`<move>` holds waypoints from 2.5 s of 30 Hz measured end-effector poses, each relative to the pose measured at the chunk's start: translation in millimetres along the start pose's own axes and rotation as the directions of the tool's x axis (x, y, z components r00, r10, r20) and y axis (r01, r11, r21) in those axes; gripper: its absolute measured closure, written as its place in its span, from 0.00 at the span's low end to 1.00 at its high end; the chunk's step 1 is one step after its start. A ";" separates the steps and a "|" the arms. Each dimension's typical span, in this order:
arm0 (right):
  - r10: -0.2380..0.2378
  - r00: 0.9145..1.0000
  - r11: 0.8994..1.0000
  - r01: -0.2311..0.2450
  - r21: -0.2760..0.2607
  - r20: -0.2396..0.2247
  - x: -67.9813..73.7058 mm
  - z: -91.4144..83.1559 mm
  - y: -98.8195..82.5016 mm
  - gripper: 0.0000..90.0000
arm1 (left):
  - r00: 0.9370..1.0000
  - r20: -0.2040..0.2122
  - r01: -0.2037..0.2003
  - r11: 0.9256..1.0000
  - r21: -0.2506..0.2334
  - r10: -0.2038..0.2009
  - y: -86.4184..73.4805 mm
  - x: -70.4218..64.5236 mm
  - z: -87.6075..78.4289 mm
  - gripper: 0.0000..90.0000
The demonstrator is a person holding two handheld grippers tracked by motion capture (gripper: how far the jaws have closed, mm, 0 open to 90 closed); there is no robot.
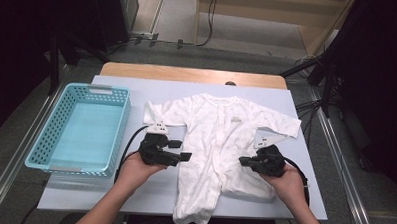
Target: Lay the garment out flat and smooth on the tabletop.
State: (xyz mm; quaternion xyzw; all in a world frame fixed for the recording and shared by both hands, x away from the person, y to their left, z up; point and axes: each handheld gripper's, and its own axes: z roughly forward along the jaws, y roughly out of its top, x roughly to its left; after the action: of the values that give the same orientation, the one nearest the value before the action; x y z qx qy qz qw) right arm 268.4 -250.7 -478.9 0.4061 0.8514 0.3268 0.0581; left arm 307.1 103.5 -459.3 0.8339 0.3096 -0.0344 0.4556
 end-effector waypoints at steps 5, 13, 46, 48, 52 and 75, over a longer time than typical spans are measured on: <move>-0.004 1.000 1.000 0.004 -0.024 -0.009 -4.1 0.0 11.4 0.98 | 1.000 -0.014 0.007 1.000 0.000 -0.007 -4.4 0.5 -3.5 0.38; -0.010 0.999 1.000 0.009 -0.018 -0.046 -11.9 4.4 15.3 0.90 | 0.999 -0.030 0.022 1.000 0.002 -0.022 -13.1 -0.8 -10.8 0.38; -0.098 0.995 0.995 0.099 -0.012 0.020 -5.5 13.0 -35.9 0.84 | 1.000 0.005 -0.008 1.000 0.003 0.008 9.1 1.1 15.4 0.38; -0.064 0.998 0.998 0.064 -0.011 -0.001 -6.7 14.5 -33.7 0.95 | 1.000 0.005 -0.007 1.000 0.003 0.007 9.3 1.2 15.0 0.38; 0.003 0.999 1.000 -0.002 0.026 -0.033 -10.3 15.4 -28.3 0.97 | 1.000 -0.002 -0.008 1.000 0.004 0.008 9.0 1.6 14.1 0.38; 0.013 0.998 0.997 -0.017 -0.081 -0.054 -14.4 -2.4 11.8 0.97 | 0.998 -0.051 0.023 0.999 -0.026 -0.024 -8.8 2.4 -7.9 0.38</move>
State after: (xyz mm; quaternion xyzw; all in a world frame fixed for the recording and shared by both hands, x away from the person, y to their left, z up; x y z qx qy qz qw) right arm 284.8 -257.0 -472.3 0.4010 0.8354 0.3726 0.0496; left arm 302.4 114.3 -462.0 0.8250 0.3314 -0.0142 0.4575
